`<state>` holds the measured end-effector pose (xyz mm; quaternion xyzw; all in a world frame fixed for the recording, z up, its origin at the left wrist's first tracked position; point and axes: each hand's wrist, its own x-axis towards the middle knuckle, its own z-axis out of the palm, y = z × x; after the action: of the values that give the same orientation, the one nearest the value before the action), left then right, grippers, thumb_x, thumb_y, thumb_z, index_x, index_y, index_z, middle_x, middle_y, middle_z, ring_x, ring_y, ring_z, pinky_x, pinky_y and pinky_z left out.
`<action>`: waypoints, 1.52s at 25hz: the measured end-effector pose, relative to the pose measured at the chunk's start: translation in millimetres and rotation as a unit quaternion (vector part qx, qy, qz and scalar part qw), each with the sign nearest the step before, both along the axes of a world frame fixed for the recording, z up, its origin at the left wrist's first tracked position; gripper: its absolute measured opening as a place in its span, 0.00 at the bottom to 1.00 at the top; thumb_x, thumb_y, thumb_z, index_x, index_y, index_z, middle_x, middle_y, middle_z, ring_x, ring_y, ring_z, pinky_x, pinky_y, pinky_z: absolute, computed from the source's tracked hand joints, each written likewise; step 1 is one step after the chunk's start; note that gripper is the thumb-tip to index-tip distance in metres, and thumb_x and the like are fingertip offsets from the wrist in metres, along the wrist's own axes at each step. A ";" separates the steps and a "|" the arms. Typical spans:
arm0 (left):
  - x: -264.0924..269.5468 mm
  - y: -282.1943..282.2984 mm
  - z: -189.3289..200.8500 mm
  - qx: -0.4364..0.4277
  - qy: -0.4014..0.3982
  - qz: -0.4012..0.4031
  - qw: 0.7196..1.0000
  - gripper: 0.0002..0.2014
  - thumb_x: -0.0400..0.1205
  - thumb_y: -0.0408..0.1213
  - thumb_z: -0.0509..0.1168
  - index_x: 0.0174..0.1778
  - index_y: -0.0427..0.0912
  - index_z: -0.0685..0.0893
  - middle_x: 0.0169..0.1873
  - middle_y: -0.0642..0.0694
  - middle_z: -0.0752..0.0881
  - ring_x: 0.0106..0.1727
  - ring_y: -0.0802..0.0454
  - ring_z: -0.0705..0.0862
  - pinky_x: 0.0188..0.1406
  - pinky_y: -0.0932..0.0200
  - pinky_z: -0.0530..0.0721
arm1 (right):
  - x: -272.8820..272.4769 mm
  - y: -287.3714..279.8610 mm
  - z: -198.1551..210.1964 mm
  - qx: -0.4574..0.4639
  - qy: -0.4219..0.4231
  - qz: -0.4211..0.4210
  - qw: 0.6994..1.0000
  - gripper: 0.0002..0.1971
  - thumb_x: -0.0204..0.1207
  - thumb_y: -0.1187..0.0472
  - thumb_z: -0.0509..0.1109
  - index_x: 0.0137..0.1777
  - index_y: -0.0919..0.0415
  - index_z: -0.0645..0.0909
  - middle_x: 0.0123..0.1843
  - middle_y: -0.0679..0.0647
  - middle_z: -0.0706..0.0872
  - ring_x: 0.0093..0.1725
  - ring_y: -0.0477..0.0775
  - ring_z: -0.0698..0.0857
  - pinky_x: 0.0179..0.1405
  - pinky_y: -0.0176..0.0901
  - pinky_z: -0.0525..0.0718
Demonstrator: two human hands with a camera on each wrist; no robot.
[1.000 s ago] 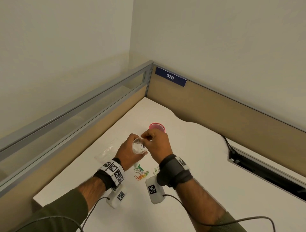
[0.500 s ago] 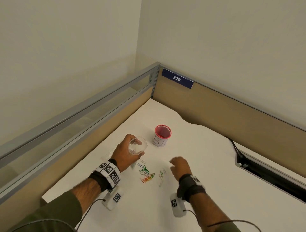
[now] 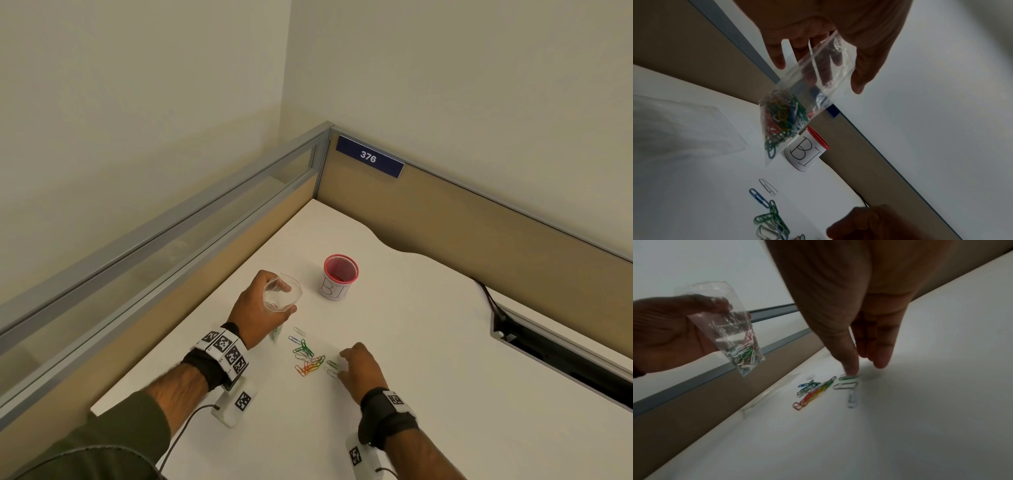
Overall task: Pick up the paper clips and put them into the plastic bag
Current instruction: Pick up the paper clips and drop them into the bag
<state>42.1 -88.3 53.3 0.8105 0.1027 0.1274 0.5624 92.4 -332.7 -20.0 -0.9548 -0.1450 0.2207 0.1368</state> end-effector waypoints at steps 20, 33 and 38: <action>-9.0 16.7 2.0 -0.007 0.001 0.047 0.999 0.22 0.71 0.38 0.79 0.57 0.46 0.77 0.54 0.57 0.84 0.64 0.55 0.82 0.60 0.66 0.79 | 27.0 79.2 6.4 -0.017 0.033 0.233 0.972 0.28 0.77 0.65 0.69 0.77 0.51 0.69 0.82 0.53 0.64 0.80 0.59 0.64 0.80 0.54 0.66; -10.3 7.4 -1.1 -0.007 0.017 0.034 0.999 0.23 0.72 0.37 0.79 0.57 0.46 0.76 0.56 0.52 0.85 0.64 0.53 0.82 0.62 0.61 0.78 | 0.5 14.2 3.6 -0.040 0.003 0.274 0.961 0.34 0.74 0.59 0.73 0.78 0.47 0.65 0.79 0.51 0.66 0.76 0.56 0.66 0.73 0.53 0.75; -7.5 3.8 -0.6 -0.015 0.013 0.036 0.999 0.22 0.72 0.36 0.79 0.57 0.46 0.76 0.56 0.51 0.85 0.65 0.53 0.82 0.58 0.69 0.76 | -5.9 33.5 -4.7 -0.051 -0.086 0.263 0.960 0.13 0.80 0.62 0.64 0.63 0.57 0.79 0.60 0.56 0.77 0.61 0.61 0.76 0.53 0.55 0.84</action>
<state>34.6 -84.5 52.6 0.7992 0.1412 0.1359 0.5682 86.5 -299.2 -24.7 -0.9040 -0.3909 0.1728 0.0125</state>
